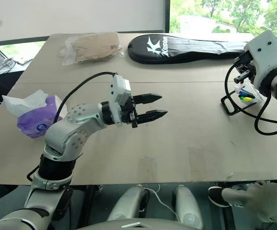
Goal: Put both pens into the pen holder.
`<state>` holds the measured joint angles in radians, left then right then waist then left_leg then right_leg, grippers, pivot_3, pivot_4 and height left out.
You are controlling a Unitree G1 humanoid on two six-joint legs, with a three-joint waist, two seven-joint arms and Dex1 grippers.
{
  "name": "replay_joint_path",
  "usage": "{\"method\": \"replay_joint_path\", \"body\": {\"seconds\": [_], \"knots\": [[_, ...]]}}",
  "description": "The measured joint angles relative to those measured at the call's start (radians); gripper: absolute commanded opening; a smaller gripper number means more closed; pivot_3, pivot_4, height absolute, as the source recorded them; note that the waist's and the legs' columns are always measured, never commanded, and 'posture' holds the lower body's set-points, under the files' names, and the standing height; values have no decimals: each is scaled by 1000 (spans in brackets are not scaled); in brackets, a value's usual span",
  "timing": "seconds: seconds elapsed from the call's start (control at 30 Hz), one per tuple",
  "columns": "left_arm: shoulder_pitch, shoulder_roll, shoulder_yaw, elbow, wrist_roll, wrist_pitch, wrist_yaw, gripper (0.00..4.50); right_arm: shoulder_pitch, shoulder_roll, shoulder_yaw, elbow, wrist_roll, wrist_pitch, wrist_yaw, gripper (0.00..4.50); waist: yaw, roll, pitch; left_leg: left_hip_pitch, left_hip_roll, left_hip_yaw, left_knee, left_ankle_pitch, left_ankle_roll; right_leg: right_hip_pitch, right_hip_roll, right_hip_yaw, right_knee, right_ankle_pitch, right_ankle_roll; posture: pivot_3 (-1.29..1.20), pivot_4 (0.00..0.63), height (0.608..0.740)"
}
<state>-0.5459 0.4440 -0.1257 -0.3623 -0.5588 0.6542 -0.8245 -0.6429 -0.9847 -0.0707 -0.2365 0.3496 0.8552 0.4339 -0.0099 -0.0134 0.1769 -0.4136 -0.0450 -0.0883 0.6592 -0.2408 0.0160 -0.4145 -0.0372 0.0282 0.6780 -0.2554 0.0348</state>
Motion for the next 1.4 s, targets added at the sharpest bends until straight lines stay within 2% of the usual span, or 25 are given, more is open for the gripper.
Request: {"method": "replay_joint_path", "body": {"seconds": [0.33, 0.4, 0.5, 0.53, 0.57, 0.67, 0.8, 0.87, 0.97, 1.03, 1.17, 1.3, 1.37, 1.4], "knots": [[0, 0, -1, -2, -2, -1, 14, 2911, 47, -50, 136, 1, -197, -86, 50, 43, -3, 0, 0, 0, 0, 0, 0, 1, -2, 0, 0, 0, 0, 0, 0, 0, 150, 740], [1, 0, -1, -2, 5, -6, 14, 2911, 62, -50, 158, 7, -224, -97, 67, 1049, -2, 0, 0, 0, 0, 0, 0, 1, -3, 0, 0, 0, 0, 0, 0, 0, 150, 740], [1, -1, -2, -2, 6, -7, 14, 2911, 65, -11, 173, 39, -237, -98, 78, 2227, -2, 0, 0, 0, 0, 1, 0, 1, -3, 0, 0, 0, 0, 0, 0, 0, 150, 740], [1, -3, -2, -2, 3, -5, 14, 2911, 68, -4, 176, 47, -245, -99, 81, 2798, -2, 0, 0, 0, 0, 0, 0, 1, -3, 0, 0, 0, 0, 0, 0, 0, 150, 740], [1, -4, -2, -2, 1, -5, 14, 2911, 68, -2, 176, 50, -250, -99, 82, 2966, -2, 0, 0, 0, 0, 0, 0, 1, -3, 0, 0, 0, 0, 0, 0, 0, 150, 740], [1, -16, 5, -5, -34, 12, 19, 2911, 68, -2, 175, 51, -276, -108, 86, 4429, -2, 0, 0, 0, 0, 0, 0, 2, -3, 0, 0, 0, 0, 0, 0, 0, 150, 740], [2, -19, 12, -13, -44, 16, 37, 2911, 80, 71, 114, 27, -249, -120, 86, 4490, -6, 0, 0, 1, 0, 1, 0, 2, -3, 0, 0, 1, 1, 0, 0, 0, 150, 740], [11, -26, 19, -19, -44, 16, 62, 2911, 103, 142, 46, -32, -175, -124, 111, 4490, -6, 0, 0, 1, 1, 0, 0, 1, -3, 0, 1, 1, 1, 0, 0, 0, 150, 740], [74, -33, 52, -28, -41, 16, 120, 3610, 193, 242, -30, -161, -24, -110, 167, 4500, -3, -1, -1, 0, 1, -1, 0, 1, -3, 0, 1, 0, 0, 0, 0, 0, 150, 740], [132, -28, 88, -39, -41, 20, 156, 4460, 256, 298, -59, -206, 34, -90, 167, 4500, -2, -1, -1, 0, 1, -1, 0, 1, -2, 0, 0, 0, 0, 0, 0, 0, 150, 740], [237, 1, 140, -88, -21, 38, 239, 4460, 402, 359, -64, -251, 58, -112, 152, 4500, 2, -1, -1, 1, 0, -1, 3, 1, -2, 1, 0, 0, 1, 0, 0, 0, 150, 740], [338, 23, 194, -159, -17, 61, 293, 4460, 571, 363, -66, -287, 58, -196, 194, 4500, 4, -1, -1, 1, 0, -2, 2, -1, 1, 2, 0, 0, 1, 0, 0, 0, 150, 740], [445, 47, 270, -207, -23, 81, 319, 4460, 689, 374, -83, -291, 69, -233, 226, 4500, 0, -1, -1, 2, 1, -1, 1, -1, 1, 2, 0, 1, 1, 0, 0, 0, 150, 740], [546, 68, 339, -236, -23, 87, 333, 4460, 769, 379, -114, -288, 72, -277, 247, 4500, -4, 0, -1, 4, 1, 1, 0, -1, 1, 3, 0, 2, 1, 0, 0, 0, 150, 740]]}}
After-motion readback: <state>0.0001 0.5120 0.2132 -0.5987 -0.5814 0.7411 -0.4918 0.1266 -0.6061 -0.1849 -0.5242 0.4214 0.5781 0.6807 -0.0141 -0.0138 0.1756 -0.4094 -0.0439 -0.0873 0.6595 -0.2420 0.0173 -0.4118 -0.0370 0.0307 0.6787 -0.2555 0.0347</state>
